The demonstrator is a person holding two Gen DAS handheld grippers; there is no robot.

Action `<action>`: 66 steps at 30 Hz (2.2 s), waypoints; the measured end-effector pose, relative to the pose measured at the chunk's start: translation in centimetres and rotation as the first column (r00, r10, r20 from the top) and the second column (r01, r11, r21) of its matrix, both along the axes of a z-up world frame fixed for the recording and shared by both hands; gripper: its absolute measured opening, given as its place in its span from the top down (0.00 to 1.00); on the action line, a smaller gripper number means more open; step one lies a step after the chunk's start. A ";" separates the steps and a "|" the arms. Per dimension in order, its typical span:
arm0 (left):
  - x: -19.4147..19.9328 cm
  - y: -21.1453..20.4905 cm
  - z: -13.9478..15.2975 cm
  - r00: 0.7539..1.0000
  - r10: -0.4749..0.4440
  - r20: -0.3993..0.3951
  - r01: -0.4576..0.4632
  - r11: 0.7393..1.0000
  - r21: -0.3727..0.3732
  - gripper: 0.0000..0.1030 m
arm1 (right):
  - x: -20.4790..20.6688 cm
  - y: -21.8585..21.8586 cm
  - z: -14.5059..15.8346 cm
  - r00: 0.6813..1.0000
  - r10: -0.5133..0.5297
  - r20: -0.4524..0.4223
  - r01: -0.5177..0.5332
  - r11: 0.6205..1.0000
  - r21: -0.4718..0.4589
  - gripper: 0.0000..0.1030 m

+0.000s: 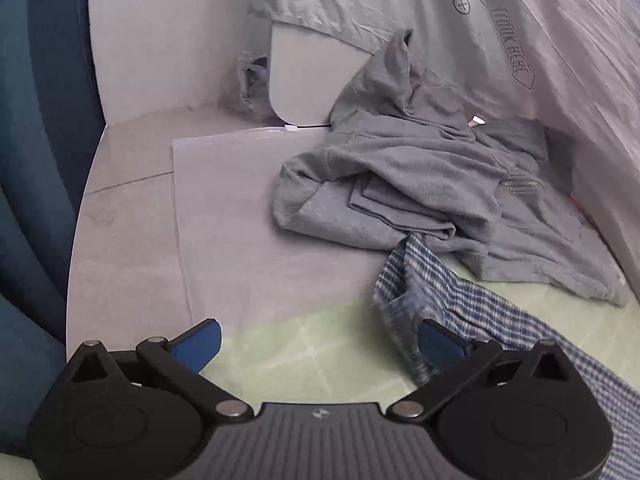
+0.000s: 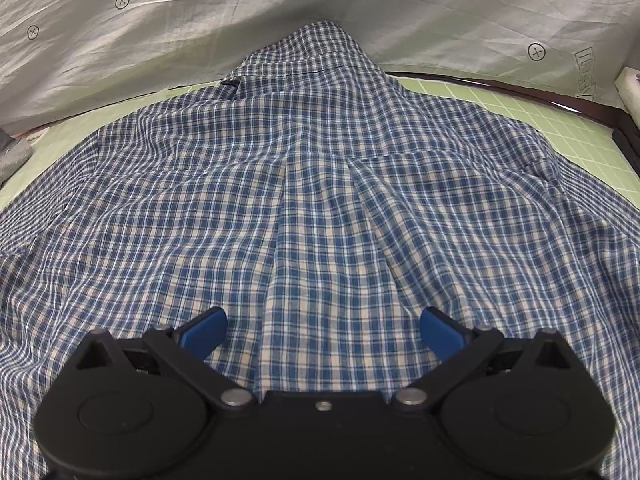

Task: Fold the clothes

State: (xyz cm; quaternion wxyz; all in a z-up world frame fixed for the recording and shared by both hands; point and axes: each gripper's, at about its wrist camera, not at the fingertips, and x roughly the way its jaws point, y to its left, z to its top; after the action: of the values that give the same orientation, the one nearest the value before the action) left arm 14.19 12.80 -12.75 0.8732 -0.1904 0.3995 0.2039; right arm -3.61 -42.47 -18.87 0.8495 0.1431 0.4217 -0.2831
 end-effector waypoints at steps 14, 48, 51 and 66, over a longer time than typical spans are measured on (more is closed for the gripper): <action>2.5 -5.1 -1.4 0.974 -0.225 0.003 0.225 0.974 0.040 0.01 | -0.8 0.8 -0.6 0.997 -0.027 0.071 0.031 0.998 -0.052 0.00; 3.1 -9.1 -1.1 0.909 -0.415 0.023 0.411 0.906 0.102 0.86 | -1.4 2.2 -1.5 0.981 -0.056 0.183 0.082 0.987 -0.139 0.00; 3.2 -10.0 0.2 0.894 -0.442 0.075 0.440 0.897 0.043 0.86 | -1.5 2.2 -1.5 0.981 -0.055 0.185 0.082 0.987 -0.138 0.00; -2.3 -26.9 3.5 0.595 -0.793 0.128 0.803 0.582 -0.130 0.35 | -1.5 2.2 -1.1 0.983 -0.073 0.170 0.094 0.989 -0.113 0.00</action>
State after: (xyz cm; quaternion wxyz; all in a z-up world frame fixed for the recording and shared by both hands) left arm 11.92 -14.14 -9.24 0.8621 -0.0717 0.4342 -0.2510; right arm -5.15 -40.31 -19.94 0.8760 0.1321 0.3253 -0.3307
